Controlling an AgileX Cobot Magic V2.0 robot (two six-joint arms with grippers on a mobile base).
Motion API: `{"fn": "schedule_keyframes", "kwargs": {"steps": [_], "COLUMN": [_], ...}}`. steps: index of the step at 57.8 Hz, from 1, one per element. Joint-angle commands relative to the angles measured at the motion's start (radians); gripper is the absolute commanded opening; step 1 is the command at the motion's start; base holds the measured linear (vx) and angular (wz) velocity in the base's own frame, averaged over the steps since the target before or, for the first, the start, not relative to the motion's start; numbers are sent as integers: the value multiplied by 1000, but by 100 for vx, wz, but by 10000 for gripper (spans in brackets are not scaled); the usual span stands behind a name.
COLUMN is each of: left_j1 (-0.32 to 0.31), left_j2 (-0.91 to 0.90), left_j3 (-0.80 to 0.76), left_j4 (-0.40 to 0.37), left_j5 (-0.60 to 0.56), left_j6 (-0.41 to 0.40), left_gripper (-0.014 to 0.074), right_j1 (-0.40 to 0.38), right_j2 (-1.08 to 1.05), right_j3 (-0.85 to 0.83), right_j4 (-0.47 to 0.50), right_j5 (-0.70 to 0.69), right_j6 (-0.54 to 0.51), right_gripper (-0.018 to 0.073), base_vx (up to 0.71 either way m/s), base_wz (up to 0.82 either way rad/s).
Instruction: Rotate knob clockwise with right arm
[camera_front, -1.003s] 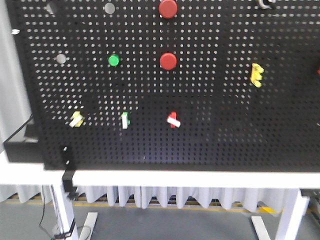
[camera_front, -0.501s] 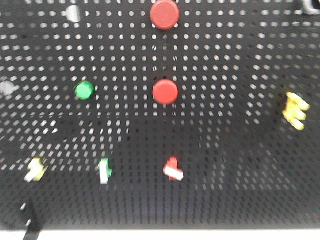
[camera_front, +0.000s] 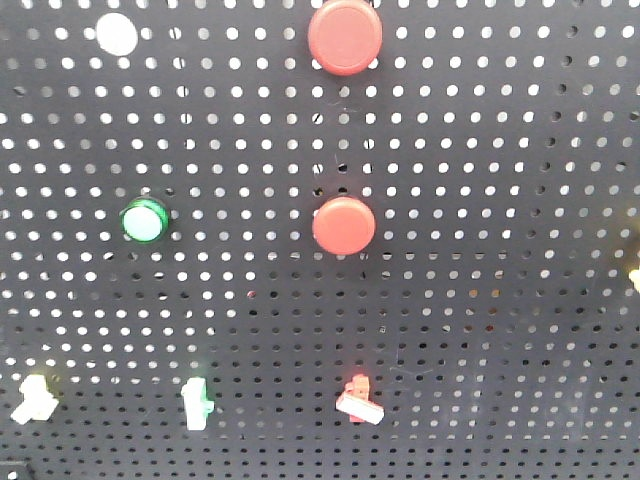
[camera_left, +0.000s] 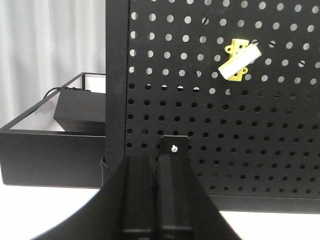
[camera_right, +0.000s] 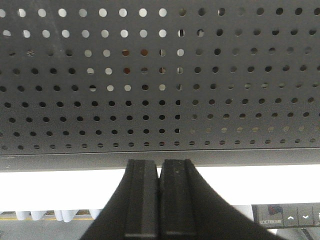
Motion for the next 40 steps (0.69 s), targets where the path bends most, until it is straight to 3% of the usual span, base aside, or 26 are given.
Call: {"fn": "schedule_keyframes", "kwargs": {"steps": [1,24,31,35,40], "left_j1": [3,3,3,3,2], "left_j2": [3,3,3,3,3], "left_j3": [13,13,13,13,13], "left_j4": [-8,-8,-8,-8,-8], "left_j5": [-82,-82,-82,-82,-82], "left_j6": [-10,-10,-10,-10,-10], "left_gripper": [-6,-6,-6,-6,-6], "right_j1": [-6,-6,-6,-6,-6], "right_j2": [-9,-9,-9,-9,-8], "right_j3": [5,5,2,-12,-91], "right_j4": [-11,-14,-15,34,85], "right_j5": [-83,-85,-154,-252,-230], "right_j6": [-2,-5,-5,43,77], "right_gripper": [-9,-9,-9,-9,-9], "base_vx": [1,0,0,0,0], "base_wz": [-1,0,0,0,0]}}
